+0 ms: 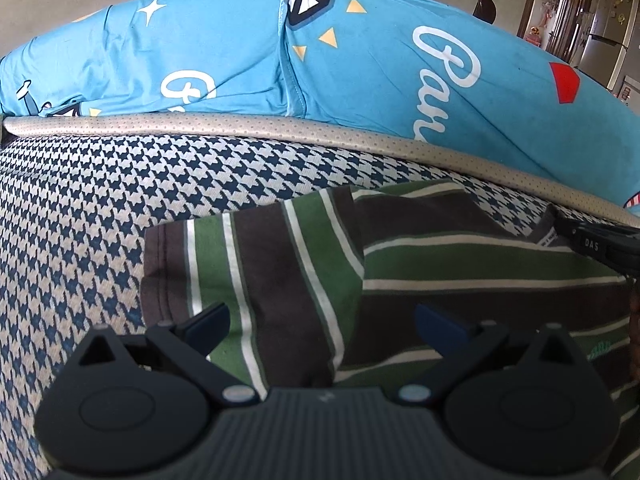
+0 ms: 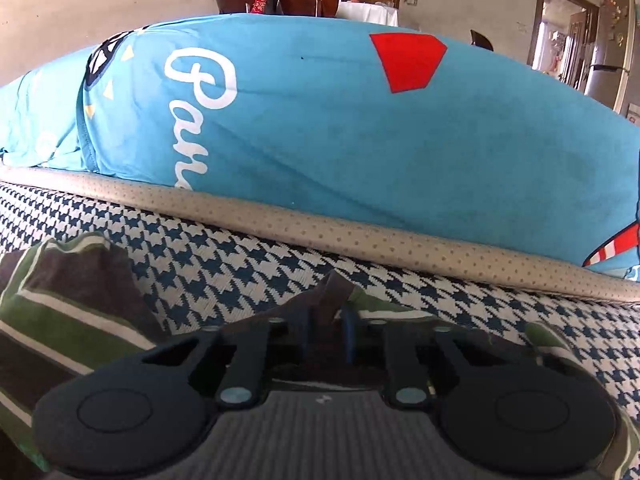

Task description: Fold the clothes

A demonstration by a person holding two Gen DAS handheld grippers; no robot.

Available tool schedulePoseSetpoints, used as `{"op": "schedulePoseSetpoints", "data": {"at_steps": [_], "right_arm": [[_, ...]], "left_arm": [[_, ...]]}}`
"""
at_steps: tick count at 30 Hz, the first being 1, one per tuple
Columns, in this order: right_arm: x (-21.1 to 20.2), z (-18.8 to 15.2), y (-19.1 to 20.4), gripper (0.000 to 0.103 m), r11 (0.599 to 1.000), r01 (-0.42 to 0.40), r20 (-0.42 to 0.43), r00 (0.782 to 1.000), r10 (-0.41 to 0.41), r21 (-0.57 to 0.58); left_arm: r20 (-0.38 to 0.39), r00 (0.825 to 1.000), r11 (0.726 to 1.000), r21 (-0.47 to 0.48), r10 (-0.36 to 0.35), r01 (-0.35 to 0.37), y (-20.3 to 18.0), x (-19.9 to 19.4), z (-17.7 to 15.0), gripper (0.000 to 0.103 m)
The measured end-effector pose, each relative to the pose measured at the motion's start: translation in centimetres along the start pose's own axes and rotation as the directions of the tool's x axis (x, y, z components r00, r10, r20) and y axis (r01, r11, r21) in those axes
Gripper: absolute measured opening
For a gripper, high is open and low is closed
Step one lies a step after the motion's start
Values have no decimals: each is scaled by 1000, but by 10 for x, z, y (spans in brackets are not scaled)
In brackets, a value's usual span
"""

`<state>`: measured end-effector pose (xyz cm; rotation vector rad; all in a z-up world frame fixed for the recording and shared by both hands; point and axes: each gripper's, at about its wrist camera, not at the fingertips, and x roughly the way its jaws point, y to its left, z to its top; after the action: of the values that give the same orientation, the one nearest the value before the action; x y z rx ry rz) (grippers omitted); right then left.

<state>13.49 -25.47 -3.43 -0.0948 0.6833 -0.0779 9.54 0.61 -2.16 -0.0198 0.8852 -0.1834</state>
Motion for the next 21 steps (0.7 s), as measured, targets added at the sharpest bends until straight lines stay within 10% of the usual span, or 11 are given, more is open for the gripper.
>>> {"op": "schedulePoseSetpoints", "data": {"at_steps": [8, 15, 21], "right_arm": [[-28, 13, -13, 6, 975, 87, 245, 960, -136, 202], [-12, 17, -3, 8, 975, 125, 140, 978, -152, 184], [-27, 25, -1, 9, 987, 11, 219, 975, -46, 160]], "left_arm": [[-4, 1000, 1000, 6, 18, -18, -1, 2, -2, 103], [-17, 1000, 999, 28, 23, -23, -6, 2, -4, 103], [-16, 1000, 999, 28, 22, -21, -6, 2, -3, 103]]}}
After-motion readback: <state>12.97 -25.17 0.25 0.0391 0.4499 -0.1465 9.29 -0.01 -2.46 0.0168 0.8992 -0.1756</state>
